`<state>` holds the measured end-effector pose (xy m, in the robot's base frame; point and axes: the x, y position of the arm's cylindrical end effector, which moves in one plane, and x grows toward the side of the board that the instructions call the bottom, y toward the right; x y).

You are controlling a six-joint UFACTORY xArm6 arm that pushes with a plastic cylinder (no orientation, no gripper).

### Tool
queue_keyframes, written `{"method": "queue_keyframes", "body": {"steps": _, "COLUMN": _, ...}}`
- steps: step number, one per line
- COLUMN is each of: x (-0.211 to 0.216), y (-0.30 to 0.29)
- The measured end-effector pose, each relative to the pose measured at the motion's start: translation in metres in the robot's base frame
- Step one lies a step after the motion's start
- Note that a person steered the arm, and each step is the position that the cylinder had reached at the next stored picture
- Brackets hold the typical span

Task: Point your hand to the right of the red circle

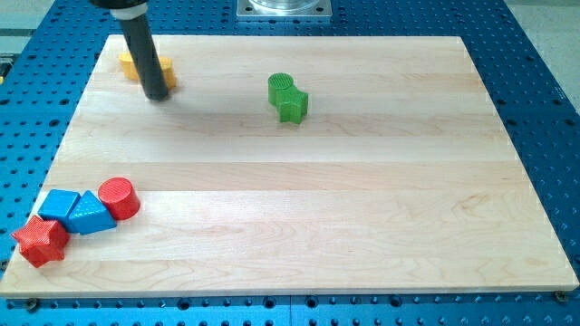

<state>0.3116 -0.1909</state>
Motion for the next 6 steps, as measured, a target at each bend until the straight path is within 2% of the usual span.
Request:
{"method": "queue_keyframes", "body": {"steps": 1, "x": -0.015, "y": -0.004}}
{"method": "queue_keyframes", "body": {"steps": 2, "x": 0.066, "y": 0.018}}
{"method": "queue_keyframes", "body": {"steps": 3, "x": 0.172, "y": 0.05}}
{"method": "queue_keyframes", "body": {"steps": 4, "x": 0.264, "y": 0.054}}
{"method": "queue_keyframes", "body": {"steps": 5, "x": 0.243, "y": 0.023}}
{"method": "queue_keyframes", "body": {"steps": 6, "x": 0.202, "y": 0.021}}
